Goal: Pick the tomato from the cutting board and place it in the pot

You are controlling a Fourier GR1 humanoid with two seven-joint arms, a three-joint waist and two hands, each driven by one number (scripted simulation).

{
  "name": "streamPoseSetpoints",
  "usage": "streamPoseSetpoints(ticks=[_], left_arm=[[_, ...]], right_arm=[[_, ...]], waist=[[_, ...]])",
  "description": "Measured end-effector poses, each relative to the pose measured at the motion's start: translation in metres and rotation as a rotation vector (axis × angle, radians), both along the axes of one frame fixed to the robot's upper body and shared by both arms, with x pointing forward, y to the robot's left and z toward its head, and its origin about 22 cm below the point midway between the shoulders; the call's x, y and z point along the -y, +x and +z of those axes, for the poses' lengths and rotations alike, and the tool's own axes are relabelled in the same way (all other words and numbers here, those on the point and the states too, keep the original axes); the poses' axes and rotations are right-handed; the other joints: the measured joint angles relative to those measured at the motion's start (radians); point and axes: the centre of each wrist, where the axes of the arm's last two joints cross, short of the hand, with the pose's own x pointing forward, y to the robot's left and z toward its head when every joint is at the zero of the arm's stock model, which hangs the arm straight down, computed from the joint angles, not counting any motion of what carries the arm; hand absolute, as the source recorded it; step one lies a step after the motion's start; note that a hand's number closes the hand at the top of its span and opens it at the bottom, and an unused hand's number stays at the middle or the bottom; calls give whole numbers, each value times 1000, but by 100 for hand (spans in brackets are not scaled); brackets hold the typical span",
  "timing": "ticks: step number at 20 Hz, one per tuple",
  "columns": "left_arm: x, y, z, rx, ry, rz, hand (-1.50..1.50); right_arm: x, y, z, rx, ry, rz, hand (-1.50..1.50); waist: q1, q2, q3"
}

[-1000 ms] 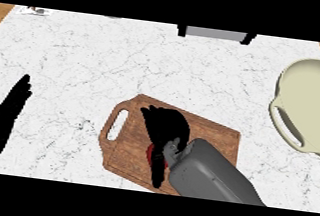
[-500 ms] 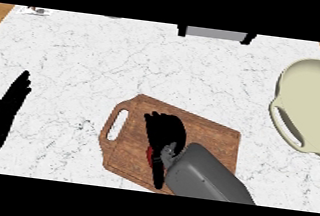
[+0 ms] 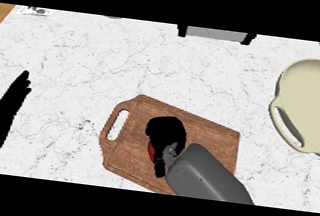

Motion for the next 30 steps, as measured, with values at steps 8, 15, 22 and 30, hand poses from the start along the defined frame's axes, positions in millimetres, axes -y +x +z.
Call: streamPoseSetpoints(ticks=[8,15,22,30], left_arm=[[-4,-5,4,2,6,-5,0],[-5,-2,0,10,3,5,0],[0,-5,-3,8,5,-11,0],[-1,-3,-2,-2,5,7,0]], right_arm=[[-4,6,-3,51,7,35,150],[75,70,10,181,44,-437,150],[125,107,15,345,-3,-723,150],[128,125,78,763,-153,-781,150]], waist=[[1,-3,-1],[-8,7,1],[6,7,1],[-6,-2,0]])
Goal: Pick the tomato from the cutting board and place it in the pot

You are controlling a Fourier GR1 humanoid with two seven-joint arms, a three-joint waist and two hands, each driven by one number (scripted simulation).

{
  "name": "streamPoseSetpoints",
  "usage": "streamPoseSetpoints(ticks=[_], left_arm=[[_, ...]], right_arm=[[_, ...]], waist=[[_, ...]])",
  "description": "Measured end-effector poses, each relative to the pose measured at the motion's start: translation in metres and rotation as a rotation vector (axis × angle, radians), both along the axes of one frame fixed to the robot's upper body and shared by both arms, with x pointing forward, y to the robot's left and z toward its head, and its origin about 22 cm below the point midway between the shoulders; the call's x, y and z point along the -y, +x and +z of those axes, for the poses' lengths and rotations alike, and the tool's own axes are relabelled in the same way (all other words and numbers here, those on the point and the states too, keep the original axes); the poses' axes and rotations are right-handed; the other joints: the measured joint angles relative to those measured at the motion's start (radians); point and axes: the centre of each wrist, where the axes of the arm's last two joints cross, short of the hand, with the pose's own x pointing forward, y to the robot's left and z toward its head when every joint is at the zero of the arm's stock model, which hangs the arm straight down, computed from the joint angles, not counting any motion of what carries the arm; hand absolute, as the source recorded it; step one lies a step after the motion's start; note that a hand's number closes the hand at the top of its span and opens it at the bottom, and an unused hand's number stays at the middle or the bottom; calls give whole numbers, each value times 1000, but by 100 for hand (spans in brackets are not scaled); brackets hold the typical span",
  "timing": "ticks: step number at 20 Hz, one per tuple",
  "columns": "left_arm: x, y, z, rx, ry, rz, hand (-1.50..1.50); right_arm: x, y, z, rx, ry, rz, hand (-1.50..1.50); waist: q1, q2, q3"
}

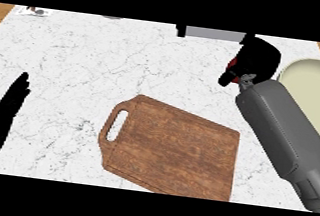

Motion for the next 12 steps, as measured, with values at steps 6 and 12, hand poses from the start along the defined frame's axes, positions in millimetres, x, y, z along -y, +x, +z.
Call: streamPoseSetpoints(ticks=[6,12], left_arm=[[-3,0,0,-4,3,8,0],[-5,-5,-2,-2,2,3,0]], right_arm=[[-2,-2,50,241,-79,-31,150],[28,-8,79,395,-25,-89,150]], waist=[[-9,-2,0],[-8,0,1]])
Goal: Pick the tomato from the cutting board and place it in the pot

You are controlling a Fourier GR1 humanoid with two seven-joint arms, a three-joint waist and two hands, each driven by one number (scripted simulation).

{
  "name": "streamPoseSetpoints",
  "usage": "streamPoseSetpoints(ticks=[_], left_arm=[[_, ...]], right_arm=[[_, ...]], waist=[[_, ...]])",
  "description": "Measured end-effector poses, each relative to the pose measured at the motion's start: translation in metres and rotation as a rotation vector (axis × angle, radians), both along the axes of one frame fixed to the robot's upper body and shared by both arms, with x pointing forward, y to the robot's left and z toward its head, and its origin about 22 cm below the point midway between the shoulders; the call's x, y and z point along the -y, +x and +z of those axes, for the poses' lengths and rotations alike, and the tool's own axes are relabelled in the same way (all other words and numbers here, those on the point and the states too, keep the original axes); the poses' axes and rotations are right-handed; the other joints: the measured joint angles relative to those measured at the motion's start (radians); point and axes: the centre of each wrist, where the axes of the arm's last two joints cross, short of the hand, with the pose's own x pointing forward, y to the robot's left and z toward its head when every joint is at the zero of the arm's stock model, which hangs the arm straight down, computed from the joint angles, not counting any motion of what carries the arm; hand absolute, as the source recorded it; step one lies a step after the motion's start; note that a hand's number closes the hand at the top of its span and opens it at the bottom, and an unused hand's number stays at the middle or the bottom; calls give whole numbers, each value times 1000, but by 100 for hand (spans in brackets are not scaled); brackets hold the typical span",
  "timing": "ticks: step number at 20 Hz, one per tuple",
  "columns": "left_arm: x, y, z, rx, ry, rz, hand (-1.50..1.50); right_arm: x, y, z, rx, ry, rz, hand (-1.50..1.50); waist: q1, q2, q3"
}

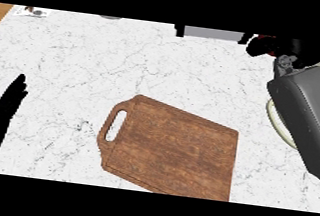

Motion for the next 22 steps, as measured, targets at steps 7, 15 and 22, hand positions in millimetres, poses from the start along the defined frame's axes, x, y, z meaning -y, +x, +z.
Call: streamPoseSetpoints(ticks=[7,15,22], left_arm=[[4,5,7,5,-3,-1,0],[5,8,5,7,0,-10,0],[12,11,2,16,0,-34,0]], right_arm=[[58,0,10,110,49,-70,150],[142,11,11,138,74,-116,150],[205,18,-4,106,87,-122,150]], waist=[[7,4,0],[16,9,0],[33,15,1]])
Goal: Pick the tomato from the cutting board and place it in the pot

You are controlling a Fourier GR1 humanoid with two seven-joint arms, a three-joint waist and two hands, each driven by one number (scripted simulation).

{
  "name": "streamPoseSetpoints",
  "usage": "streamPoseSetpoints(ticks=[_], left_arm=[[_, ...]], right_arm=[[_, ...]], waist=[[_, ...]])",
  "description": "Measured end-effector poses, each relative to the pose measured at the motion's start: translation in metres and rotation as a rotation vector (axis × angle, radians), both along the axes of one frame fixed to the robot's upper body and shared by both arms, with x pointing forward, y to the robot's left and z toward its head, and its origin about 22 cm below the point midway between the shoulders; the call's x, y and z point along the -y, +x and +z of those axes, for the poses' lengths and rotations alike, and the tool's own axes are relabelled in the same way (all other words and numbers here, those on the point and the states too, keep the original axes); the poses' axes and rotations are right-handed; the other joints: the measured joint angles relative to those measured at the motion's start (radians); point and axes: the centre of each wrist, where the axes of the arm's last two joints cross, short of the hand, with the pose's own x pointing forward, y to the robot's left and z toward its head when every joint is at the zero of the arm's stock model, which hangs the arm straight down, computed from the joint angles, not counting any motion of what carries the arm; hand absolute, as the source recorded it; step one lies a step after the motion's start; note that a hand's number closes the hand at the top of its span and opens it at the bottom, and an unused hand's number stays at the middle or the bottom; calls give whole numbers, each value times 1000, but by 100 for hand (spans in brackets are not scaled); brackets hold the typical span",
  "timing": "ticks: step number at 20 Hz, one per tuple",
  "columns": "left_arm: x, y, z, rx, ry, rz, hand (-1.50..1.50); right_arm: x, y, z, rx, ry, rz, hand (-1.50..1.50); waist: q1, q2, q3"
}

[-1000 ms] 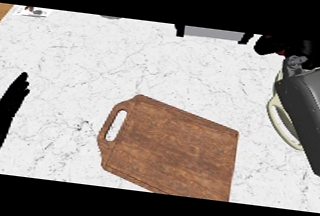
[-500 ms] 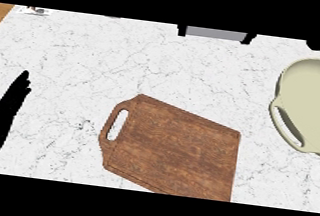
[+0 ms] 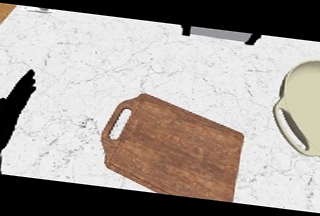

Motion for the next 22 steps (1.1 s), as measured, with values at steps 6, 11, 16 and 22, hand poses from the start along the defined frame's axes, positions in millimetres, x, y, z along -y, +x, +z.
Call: streamPoseSetpoints(ticks=[6,11,16,22], left_arm=[[1,4,5,9,-3,-14,0],[4,2,2,13,-9,-24,0],[10,4,3,18,-11,-37,0],[8,9,9,20,-2,-33,0]], right_arm=[[33,-3,-26,-75,-35,-23,150],[47,-8,-44,-56,79,-27,-150],[57,-13,-49,-14,183,7,-150],[59,-14,-54,112,216,62,-150]], waist=[[20,8,1],[31,14,3],[38,17,4],[36,17,5]])
